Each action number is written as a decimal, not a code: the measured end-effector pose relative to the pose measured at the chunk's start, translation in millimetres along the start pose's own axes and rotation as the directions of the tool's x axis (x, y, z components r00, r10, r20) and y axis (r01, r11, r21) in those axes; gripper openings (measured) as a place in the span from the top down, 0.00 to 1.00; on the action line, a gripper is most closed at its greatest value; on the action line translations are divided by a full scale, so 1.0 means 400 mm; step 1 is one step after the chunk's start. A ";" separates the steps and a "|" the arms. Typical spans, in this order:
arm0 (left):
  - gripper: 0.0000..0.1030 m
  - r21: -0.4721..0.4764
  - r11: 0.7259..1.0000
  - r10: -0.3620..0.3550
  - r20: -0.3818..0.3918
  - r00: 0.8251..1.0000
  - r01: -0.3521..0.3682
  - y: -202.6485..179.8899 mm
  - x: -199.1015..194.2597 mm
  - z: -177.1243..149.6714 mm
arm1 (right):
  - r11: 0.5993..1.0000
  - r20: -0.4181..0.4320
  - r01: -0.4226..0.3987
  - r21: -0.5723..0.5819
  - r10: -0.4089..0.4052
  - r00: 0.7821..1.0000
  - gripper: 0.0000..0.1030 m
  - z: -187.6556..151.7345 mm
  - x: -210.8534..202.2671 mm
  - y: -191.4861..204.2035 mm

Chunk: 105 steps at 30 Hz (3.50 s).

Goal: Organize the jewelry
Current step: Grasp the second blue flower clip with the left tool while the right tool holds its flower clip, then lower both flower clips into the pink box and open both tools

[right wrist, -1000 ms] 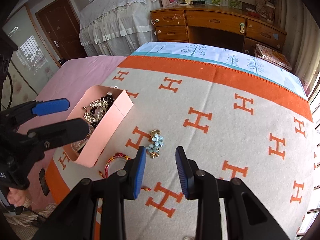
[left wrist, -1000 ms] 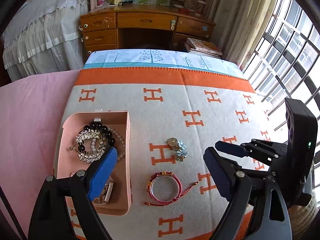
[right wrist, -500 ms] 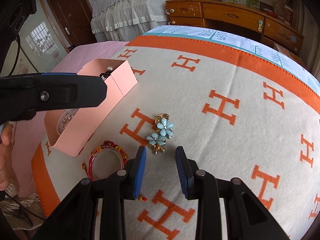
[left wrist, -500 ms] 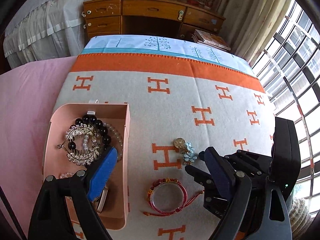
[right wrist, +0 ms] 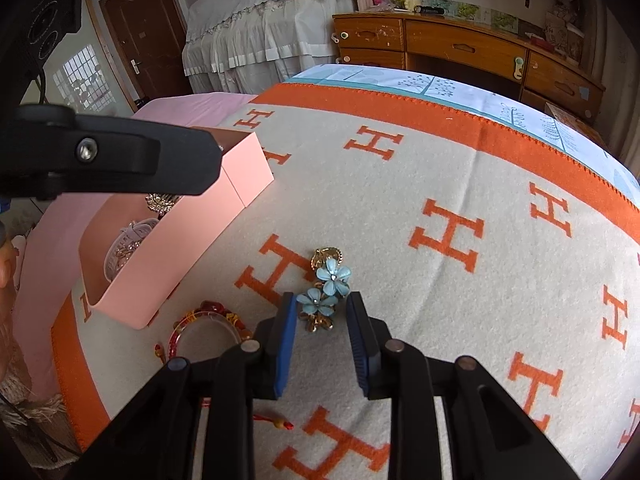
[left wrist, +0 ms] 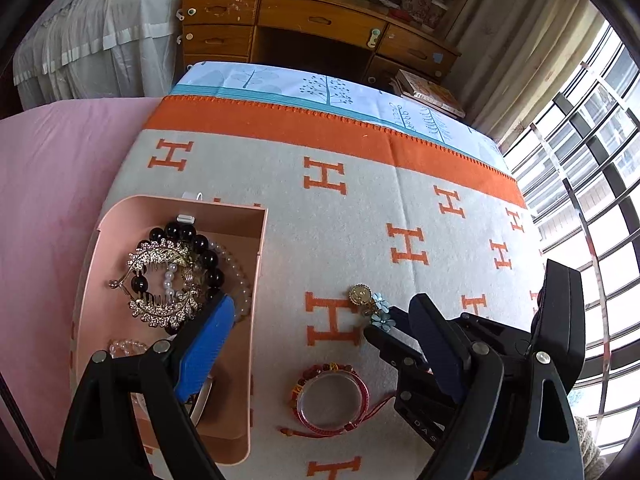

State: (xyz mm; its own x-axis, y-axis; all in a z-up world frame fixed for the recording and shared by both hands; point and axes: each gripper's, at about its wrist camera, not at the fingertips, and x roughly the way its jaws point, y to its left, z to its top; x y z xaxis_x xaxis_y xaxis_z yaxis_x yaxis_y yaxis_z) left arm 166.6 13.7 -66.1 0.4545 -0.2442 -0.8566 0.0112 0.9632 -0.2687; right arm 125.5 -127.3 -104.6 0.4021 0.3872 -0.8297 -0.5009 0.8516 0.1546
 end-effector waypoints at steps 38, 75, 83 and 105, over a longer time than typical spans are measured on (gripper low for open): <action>0.58 0.420 0.906 -0.010 -0.097 0.995 0.050 -0.194 0.212 -0.075 | 0.963 0.133 -0.030 0.269 -0.006 0.991 0.80 -0.184 -0.134 -0.181; 0.85 0.085 0.986 0.128 0.173 0.977 -0.145 0.081 -0.196 -0.084 | 0.994 0.190 -0.015 0.111 -0.006 0.982 0.80 -0.097 -0.230 0.007; 0.85 -0.026 0.992 0.127 0.247 0.961 -0.124 0.218 -0.320 -0.088 | 0.997 0.280 -0.062 -0.041 0.072 0.957 0.80 0.057 -0.309 0.184; 0.78 -0.017 0.977 0.215 0.149 0.965 -0.215 0.287 -0.104 -0.124 | 0.997 0.049 -0.072 -0.037 0.074 0.996 0.80 0.158 -0.048 0.299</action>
State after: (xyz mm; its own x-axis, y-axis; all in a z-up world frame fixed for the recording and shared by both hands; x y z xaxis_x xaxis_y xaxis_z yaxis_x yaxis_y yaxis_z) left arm 104.8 128.8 -83.4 0.5742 -0.0122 -0.8186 -0.1019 0.9910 -0.0862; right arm 106.5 -10.6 -36.4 0.4010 0.4660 -0.7887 -0.5564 0.8078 0.1944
